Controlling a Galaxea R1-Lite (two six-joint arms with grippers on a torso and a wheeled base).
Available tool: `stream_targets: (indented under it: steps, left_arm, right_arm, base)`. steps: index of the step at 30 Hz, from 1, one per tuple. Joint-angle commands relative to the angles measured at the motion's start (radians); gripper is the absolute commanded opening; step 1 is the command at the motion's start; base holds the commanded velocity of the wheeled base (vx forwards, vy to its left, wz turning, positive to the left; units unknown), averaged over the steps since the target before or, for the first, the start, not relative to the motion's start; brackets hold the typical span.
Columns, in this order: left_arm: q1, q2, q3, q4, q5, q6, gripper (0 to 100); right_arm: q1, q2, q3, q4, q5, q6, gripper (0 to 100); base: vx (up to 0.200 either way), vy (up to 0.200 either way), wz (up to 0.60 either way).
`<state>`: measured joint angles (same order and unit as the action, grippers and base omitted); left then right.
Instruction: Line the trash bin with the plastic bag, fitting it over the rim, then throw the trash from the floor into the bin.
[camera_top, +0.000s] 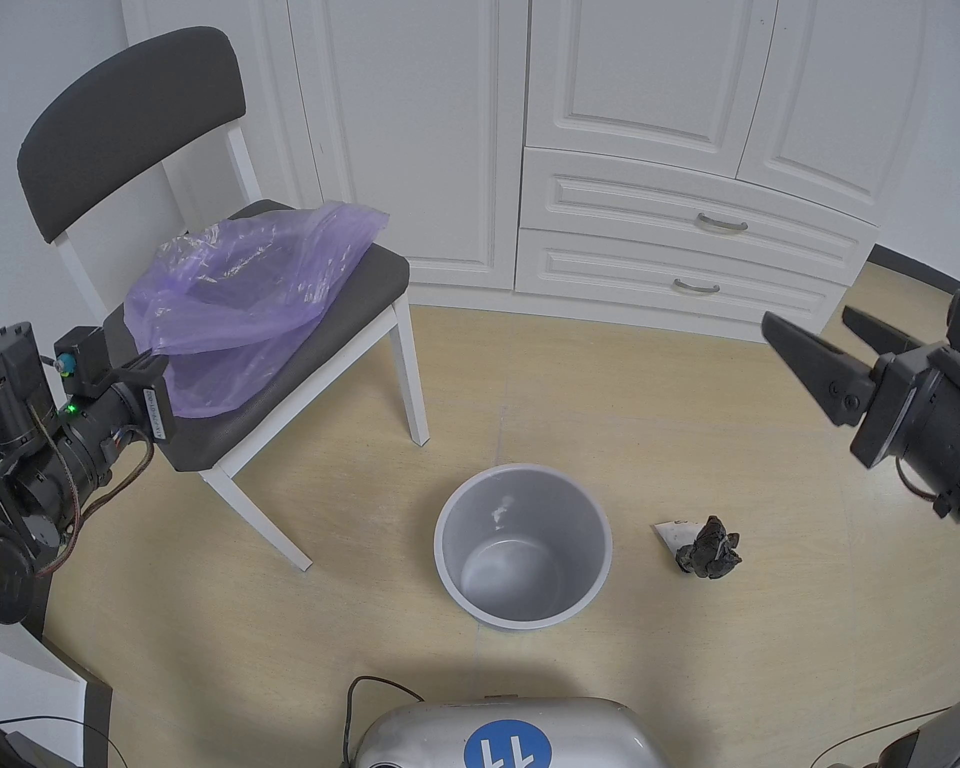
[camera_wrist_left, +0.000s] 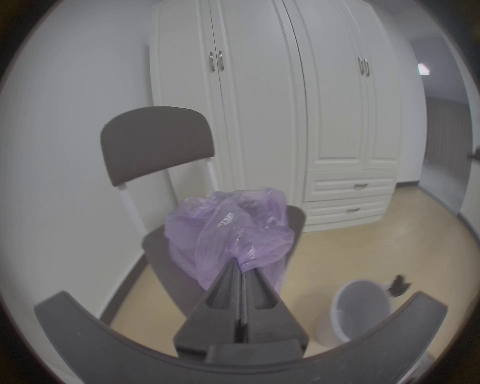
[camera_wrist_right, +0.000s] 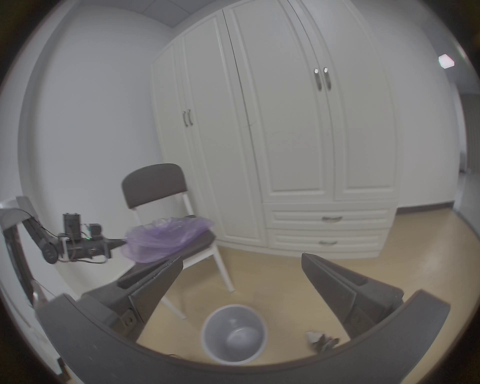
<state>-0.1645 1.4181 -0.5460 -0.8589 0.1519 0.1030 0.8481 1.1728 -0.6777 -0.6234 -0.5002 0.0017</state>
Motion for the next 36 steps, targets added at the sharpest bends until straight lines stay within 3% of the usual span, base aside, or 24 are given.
stream_targets:
  steps: [1,6,10,17,29,31,36]
  left_arm:
    - [-0.210,-0.192,-0.108,0.182,-0.005,-0.143,0]
    - [-0.368,-0.283,-0.126,0.273,0.001,-0.164,0]
    - [-0.431,-0.334,-0.120,0.290,0.003,-0.163,0]
    - [-0.487,-0.369,-0.114,0.291,0.003,-0.158,0]
    - [-0.558,-0.392,-0.085,0.290,0.012,-0.151,0]
    - [-0.615,-0.412,-0.075,0.290,0.041,-0.118,0]
    - [-0.661,-0.429,-0.069,0.290,0.043,-0.109,0]
  right_arm:
    - [0.080,0.065,0.050,0.019,0.098,0.153,100]
    - [0.095,0.142,0.067,-0.059,0.118,0.178,100]
    - [0.118,0.168,0.086,-0.118,0.117,0.179,100]
    - [0.131,0.234,0.110,-0.134,0.109,0.181,100]
    - [0.078,0.361,0.113,-0.368,0.109,0.189,100]
    - [0.078,0.396,0.101,-0.400,0.109,0.189,100]
    - [0.078,0.423,0.095,-0.401,0.109,0.195,100]
  base:
    - [0.000,0.000,0.00]
    - [0.000,0.000,0.00]
    - [0.000,0.000,0.00]
    - [0.000,0.000,0.00]
    - [0.000,0.000,0.00]
    - [0.000,0.000,0.00]
    - [0.000,0.000,0.00]
